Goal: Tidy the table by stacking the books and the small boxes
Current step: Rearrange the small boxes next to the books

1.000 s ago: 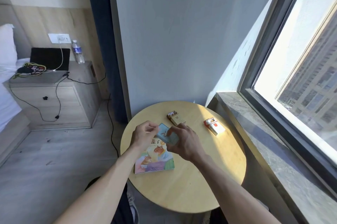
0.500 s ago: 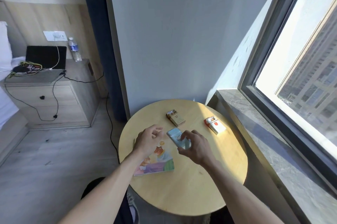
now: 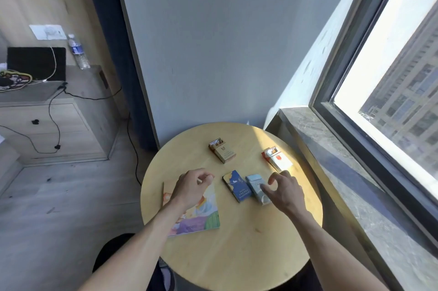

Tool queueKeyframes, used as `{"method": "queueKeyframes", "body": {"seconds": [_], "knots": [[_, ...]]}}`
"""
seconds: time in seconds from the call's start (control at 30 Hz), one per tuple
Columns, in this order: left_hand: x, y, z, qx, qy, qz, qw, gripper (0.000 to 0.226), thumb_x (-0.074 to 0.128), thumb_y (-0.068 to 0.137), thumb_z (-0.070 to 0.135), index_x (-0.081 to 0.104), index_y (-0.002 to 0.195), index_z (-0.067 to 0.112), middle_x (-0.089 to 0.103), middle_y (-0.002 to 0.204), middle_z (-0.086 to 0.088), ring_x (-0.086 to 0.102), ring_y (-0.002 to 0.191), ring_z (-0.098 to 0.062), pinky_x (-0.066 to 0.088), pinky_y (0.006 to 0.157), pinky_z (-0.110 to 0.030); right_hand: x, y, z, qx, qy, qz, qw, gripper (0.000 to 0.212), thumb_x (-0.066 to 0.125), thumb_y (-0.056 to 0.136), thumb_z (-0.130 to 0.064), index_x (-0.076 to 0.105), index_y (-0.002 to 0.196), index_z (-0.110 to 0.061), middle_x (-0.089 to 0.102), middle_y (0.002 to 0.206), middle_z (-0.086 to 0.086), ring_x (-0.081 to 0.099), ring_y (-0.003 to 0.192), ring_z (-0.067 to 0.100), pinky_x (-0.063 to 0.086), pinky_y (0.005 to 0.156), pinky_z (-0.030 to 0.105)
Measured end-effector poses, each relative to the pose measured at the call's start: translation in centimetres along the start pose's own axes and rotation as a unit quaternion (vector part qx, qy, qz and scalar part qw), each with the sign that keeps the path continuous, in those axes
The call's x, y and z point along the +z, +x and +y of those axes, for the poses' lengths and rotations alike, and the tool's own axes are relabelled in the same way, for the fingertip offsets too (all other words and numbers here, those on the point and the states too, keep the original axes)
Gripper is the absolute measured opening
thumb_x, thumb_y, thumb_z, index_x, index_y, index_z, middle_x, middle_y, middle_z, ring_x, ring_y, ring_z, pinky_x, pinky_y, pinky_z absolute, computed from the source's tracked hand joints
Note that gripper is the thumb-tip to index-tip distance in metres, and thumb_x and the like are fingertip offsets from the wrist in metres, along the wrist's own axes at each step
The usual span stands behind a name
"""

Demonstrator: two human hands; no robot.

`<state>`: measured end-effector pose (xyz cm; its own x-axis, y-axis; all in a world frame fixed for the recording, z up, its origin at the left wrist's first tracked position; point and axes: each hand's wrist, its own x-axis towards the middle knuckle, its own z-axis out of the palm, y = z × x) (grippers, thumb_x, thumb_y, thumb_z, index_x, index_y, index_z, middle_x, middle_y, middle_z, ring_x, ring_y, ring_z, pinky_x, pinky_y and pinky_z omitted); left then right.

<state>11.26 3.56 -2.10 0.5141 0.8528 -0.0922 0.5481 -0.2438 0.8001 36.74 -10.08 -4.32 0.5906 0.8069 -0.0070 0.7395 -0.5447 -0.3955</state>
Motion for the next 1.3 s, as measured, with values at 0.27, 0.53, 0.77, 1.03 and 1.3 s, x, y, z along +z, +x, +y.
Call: {"method": "queueKeyframes", "body": {"seconds": [0.27,0.53,0.77,1.03,1.3], "knots": [[0.5,1.7,-0.5,-0.018,-0.002,-0.013,1.000,0.018,0.059,0.096,0.029,0.077,0.093,0.025,0.075,0.086,0.013,0.068,0.085,-0.012,0.054,0.080,-0.029,-0.4,6.6,1.6,0.070,-0.026,0.047,0.996,0.026,0.075,0.087,-0.035,0.067,0.108,-0.022,0.057,0.131,0.008,0.049,0.114,0.027,0.048,0.096,0.048],[0.3,2.5,-1.4,-0.014,0.002,-0.013,1.000,0.019,0.060,0.095,0.028,0.075,0.084,0.025,0.077,0.090,0.013,0.070,0.088,-0.010,0.057,0.081,-0.033,0.5,9.2,2.6,0.081,-0.063,0.038,0.994,0.036,0.075,0.087,-0.037,0.064,0.117,-0.021,0.065,0.120,0.013,0.060,0.101,0.028,0.059,0.082,0.047],[0.1,2.6,-0.2,-0.008,-0.029,0.002,1.000,0.016,0.064,0.095,0.027,0.076,0.087,0.023,0.077,0.083,0.006,0.069,0.080,-0.013,0.058,0.076,-0.033,-0.7,6.6,-0.2,-0.029,0.015,0.070,0.997,0.025,0.073,0.087,-0.037,0.064,0.105,-0.023,0.064,0.106,0.004,0.058,0.090,0.024,0.048,0.069,0.034],[-1.2,3.0,2.9,-0.029,-0.139,0.101,0.985,0.016,0.065,0.095,0.036,0.078,0.092,0.027,0.070,0.074,0.013,0.063,0.074,-0.010,0.052,0.069,-0.032,-1.4,1.6,-6.5,-0.224,0.084,0.019,0.971,0.034,0.075,0.083,-0.041,0.066,0.112,-0.026,0.063,0.109,-0.003,0.060,0.100,0.019,0.044,0.080,0.029],[-3.0,1.2,3.1,-0.094,-0.222,0.130,0.962,0.004,0.075,0.089,0.030,0.078,0.086,0.028,0.078,0.090,0.002,0.068,0.075,-0.015,0.058,0.081,-0.037,-2.3,-0.7,-9.6,-0.272,0.088,0.024,0.958,0.040,0.074,0.082,-0.043,0.069,0.117,-0.023,0.065,0.112,0.000,0.060,0.101,0.022,0.048,0.085,0.032]]}}
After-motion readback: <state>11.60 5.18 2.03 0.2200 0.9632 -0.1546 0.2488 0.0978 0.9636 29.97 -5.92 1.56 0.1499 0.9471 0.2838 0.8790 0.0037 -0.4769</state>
